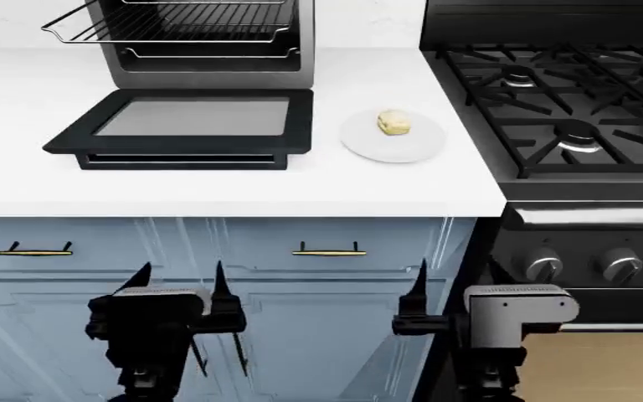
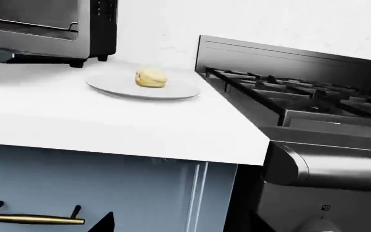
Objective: Place the scone on the top rack of the toaster oven.
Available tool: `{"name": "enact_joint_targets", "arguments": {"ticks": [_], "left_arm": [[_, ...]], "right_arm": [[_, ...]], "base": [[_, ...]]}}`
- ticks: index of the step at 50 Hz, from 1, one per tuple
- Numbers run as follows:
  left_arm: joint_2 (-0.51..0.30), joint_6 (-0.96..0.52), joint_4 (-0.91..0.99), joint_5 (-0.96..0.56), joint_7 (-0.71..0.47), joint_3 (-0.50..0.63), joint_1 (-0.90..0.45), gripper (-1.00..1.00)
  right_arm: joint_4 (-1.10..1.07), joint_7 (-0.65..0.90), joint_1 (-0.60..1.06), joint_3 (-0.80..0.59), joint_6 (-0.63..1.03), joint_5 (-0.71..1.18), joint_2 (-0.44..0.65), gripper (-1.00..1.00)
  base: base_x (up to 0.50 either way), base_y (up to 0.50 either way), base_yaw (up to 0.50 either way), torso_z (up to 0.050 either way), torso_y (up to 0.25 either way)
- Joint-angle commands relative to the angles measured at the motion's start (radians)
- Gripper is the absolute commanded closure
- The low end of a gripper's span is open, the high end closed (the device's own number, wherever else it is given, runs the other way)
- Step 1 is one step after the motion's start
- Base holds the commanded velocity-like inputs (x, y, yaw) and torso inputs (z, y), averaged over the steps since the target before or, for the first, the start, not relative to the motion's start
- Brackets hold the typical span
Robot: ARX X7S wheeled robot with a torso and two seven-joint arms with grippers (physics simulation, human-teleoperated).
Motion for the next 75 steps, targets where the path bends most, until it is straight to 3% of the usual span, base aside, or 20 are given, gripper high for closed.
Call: {"name": "enact_joint_targets", "arguments": {"ticks": [1, 2, 3, 5, 8, 10, 26, 61, 75], "left_arm": [[-0.067, -0.352, 0.256, -0.084, -0.041, -0.079, -0.175, -1.0], [-0.075, -0.331, 0.254, -0.071, -0.045, -0.077, -0.189, -1.0], [-0.083, -0.418, 0.289, -0.09, -0.051, -0.086, -0.235, -1.0], [-0.087, -0.352, 0.231, -0.076, -0.045, -0.085, -0.229, -1.0], [-0.104, -0.472, 0.275, -0.098, -0.058, -0.104, -0.307, -1.0], [-0.102, -0.379, 0.204, -0.079, -0.053, -0.103, -0.286, -1.0], [-0.116, -0.387, 0.146, -0.09, -0.075, -0.139, -0.365, -1.0], [-0.133, -0.364, 0.083, -0.084, -0.105, -0.142, -0.372, -1.0], [-0.136, -0.357, 0.08, -0.085, -0.109, -0.133, -0.367, -1.0]], "right_arm": [[-0.344, -0.001, 0.138, -0.009, 0.419, -0.048, 0.046, -1.0], [-0.354, -0.006, 0.162, -0.01, 0.455, -0.051, 0.051, -1.0], [-0.361, -0.008, 0.17, -0.013, 0.466, -0.051, 0.054, -1.0], [-0.376, -0.017, 0.196, -0.004, 0.497, -0.04, 0.052, -1.0], [-0.389, -0.02, 0.21, 0.0, 0.529, -0.032, 0.047, -1.0], [-0.403, -0.021, 0.22, -0.003, 0.549, -0.034, 0.053, -1.0], [-0.43, -0.035, 0.277, 0.039, 0.599, 0.011, 0.047, -1.0], [-0.424, -0.007, 0.286, 0.079, 0.596, 0.059, 0.052, -1.0], [-0.438, -0.007, 0.338, 0.123, 0.717, 0.078, 0.074, -1.0]], "base": [[0.0, 0.0, 0.0, 0.0, 0.0], [0.0, 0.0, 0.0, 0.0, 0.0], [0.0, 0.0, 0.0, 0.0, 0.0], [0.0, 0.0, 0.0, 0.0, 0.0], [0.0, 0.0, 0.0, 0.0, 0.0], [0.0, 0.23, 0.0, 0.0, 0.0], [0.05, 0.5, 0.0, 0.0, 0.0], [0.49, 0.07, 0.0, 0.0, 0.0], [0.0, 0.0, 0.0, 0.0, 0.001]]}}
